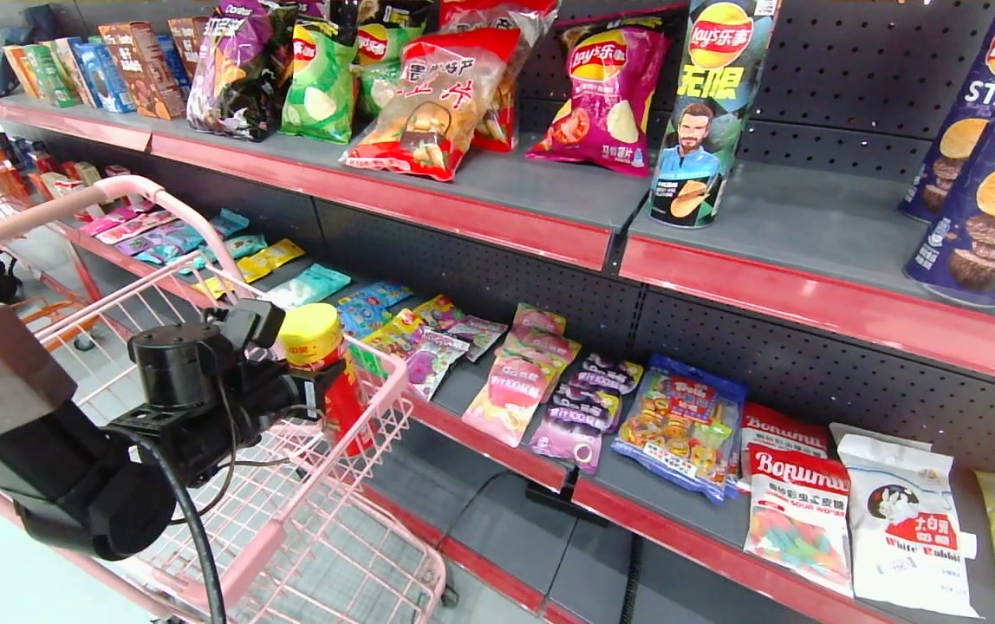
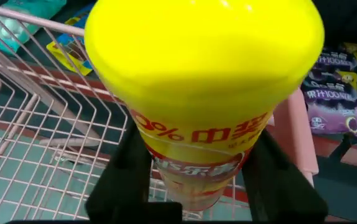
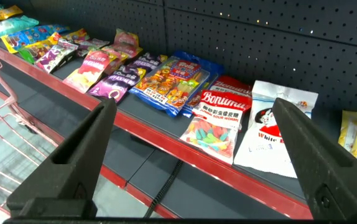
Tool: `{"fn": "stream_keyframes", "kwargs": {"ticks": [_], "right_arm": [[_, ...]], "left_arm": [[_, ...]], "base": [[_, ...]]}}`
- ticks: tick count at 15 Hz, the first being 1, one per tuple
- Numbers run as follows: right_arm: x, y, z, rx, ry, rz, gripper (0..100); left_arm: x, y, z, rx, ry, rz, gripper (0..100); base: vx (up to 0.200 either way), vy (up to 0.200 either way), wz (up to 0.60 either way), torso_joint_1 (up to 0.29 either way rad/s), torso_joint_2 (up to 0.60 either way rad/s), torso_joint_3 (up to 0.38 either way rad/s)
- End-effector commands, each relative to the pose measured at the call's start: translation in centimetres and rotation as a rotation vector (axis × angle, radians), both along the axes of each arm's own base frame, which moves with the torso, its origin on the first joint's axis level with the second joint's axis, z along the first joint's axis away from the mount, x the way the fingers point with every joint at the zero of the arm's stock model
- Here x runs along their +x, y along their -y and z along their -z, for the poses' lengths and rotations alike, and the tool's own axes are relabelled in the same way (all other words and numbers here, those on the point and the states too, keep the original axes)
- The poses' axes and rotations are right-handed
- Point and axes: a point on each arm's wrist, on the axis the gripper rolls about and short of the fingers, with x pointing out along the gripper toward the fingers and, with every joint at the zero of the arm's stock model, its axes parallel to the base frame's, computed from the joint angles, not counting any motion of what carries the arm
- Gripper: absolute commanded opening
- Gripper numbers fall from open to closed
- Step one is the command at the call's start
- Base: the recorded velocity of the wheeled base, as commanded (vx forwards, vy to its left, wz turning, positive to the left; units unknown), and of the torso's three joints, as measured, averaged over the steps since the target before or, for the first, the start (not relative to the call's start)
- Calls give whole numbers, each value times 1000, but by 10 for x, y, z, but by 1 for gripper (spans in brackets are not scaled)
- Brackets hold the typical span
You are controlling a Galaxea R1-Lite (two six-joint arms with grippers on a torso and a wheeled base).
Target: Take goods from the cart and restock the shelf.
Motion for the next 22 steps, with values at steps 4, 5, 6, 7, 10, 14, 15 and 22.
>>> {"fn": "stream_keyframes", "kwargs": {"ticks": [4, 5, 6, 7, 10, 14, 15, 22], "right_arm": [[0, 0, 0, -1, 0, -1, 100], [0, 0, 0, -1, 0, -1, 100], [0, 0, 0, -1, 0, -1, 100], [0, 0, 0, -1, 0, -1, 100], [0, 0, 0, 2, 0, -1, 100], [0, 0, 0, 2, 0, -1, 100], [0, 0, 0, 2, 0, -1, 100], [0, 0, 0, 2, 0, 0, 100]], "left_arm": [[-56, -16, -106, -77, 75, -39, 0], [-73, -21, -131, -83, 102, -47, 0], [-87, -23, -150, -87, 120, -50, 0], [-104, -26, -171, -101, 137, -56, 0], [-172, -39, -220, -124, 219, -88, 0], [-248, -45, -203, -123, 254, -84, 0], [-264, -47, -196, -122, 262, -85, 0], [-309, -51, -158, -31, 263, -95, 0]], "base": [[0, 0, 0, 0, 0, 0], [0, 0, 0, 0, 0, 0], [0, 0, 0, 0, 0, 0], [0, 0, 0, 0, 0, 0], [0, 0, 0, 0, 0, 0], [0, 0, 0, 43, -146, -102], [0, 0, 0, 110, -437, -305], [0, 0, 0, 166, -520, -345]]}}
